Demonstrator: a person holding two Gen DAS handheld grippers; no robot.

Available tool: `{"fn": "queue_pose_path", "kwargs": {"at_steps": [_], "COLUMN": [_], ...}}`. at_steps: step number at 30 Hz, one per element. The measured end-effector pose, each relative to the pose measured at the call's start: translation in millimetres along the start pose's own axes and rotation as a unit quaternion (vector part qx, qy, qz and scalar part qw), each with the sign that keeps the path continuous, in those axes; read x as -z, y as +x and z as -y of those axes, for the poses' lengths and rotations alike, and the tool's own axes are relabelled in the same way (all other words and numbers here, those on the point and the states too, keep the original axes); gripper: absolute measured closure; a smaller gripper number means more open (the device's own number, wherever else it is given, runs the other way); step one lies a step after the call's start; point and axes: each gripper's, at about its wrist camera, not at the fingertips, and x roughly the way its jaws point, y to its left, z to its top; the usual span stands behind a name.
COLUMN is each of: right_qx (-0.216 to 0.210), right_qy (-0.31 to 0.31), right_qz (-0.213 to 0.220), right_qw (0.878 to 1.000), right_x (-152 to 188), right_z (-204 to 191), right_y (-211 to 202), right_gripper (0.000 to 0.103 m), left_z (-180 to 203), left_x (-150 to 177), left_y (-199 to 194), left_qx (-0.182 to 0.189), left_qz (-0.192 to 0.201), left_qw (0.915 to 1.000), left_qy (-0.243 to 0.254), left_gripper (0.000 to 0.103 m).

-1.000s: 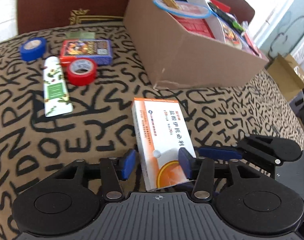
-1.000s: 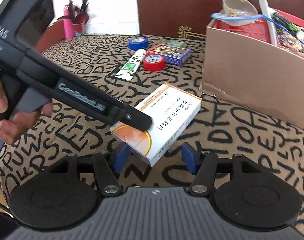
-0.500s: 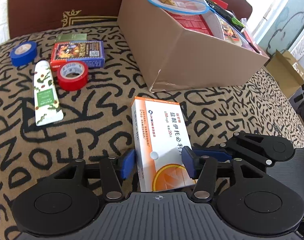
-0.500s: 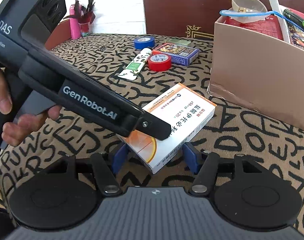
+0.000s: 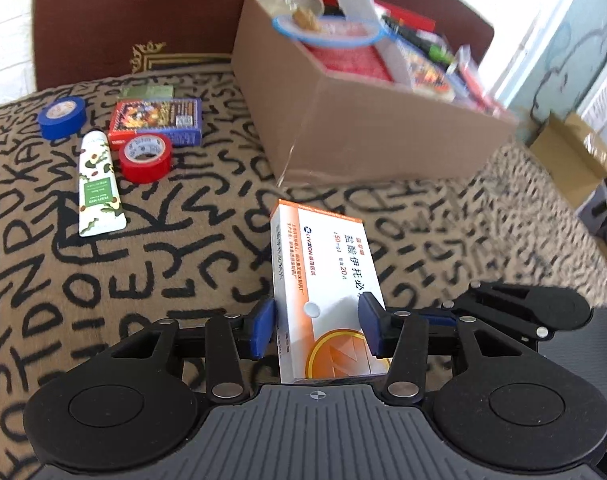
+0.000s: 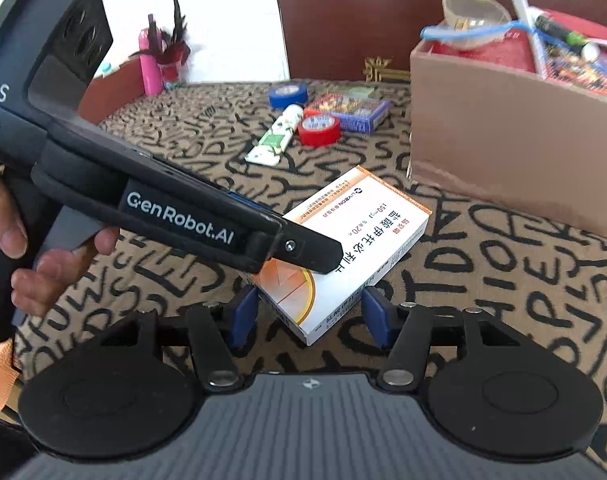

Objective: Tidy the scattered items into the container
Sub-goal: 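Lift the medicine box into the cardboard box and open the left tool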

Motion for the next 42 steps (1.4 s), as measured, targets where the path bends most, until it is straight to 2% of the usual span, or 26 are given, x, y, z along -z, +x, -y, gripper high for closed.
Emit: {"fn": "queue_pose_path", "kwargs": {"at_steps": [7,15,21,25,26,27,28,29,32,33,35,39,42], "right_qx": [0.022,0.067,0.077,0.075,0.069,0.057,0.046,0.049,0.095,0.094,0.090,0.098,0.099], "right_qy": [-0.045,-0.108,-0.102,-0.097,-0.098,-0.098,-0.099,-0.108,-0.141,-0.137,-0.128,-0.128,-0.131], "right_qz": [0.065,0.120,0.133,0.129,0.131,0.133,0.131,0.126,0.100,0.099,0.101,0.105,0.108], "right_qw": [0.997,0.985,0.983,0.984,0.984,0.985,0.985,0.985,0.980,0.981,0.982,0.981,0.981], "right_x": [-31.3,-95.6,-147.5,-170.4,-175.4,-180.4,-185.8,-190.7,-199.3,-199.8,-197.2,-188.3,-180.0], "right_z": [-6.7,11.7,52.1,78.0,83.9,88.7,92.5,92.6,94.0,98.2,107.1,111.4,110.0], "right_y": [-43.1,-60.7,-41.9,-23.5,-19.4,-16.4,-12.3,-7.3,13.2,15.1,13.6,5.4,-2.0], "right_gripper": [0.041,0.042,0.042,0.042,0.043,0.050,0.050,0.050,0.049,0.050,0.050,0.047,0.047], "left_z": [24.9,34.0,20.3,5.1,2.6,1.3,0.9,1.1,-0.7,-4.3,-12.0,-24.1,-23.5], "left_x": [-27.4,-103.9,-163.8,-193.0,-198.6,-203.0,-207.2,-209.8,-216.9,-216.7,-216.7,-214.0,-208.5], "left_y": [-47.6,-60.6,-30.4,1.7,10.5,20.1,28.7,35.5,54.8,58.0,59.6,49.5,38.6], "left_qx": [-0.003,0.010,0.022,0.029,0.030,0.041,0.049,0.049,0.023,0.022,0.028,0.017,0.003], "left_qz": [0.077,0.138,0.145,0.133,0.128,0.120,0.114,0.116,0.114,0.112,0.115,0.128,0.140], "left_qw": [0.9970,0.9902,0.9877,0.9871,0.9875,0.9881,0.9882,0.9878,0.9899,0.9898,0.9890,0.9872,0.9871], "left_qy": [0.003,-0.022,-0.054,-0.084,-0.087,-0.087,-0.089,-0.092,-0.082,-0.085,-0.088,-0.093,-0.078], "left_gripper": [0.057,0.057,0.057,0.056,0.056,0.060,0.059,0.059,0.059,0.061,0.057,0.055,0.049]}}
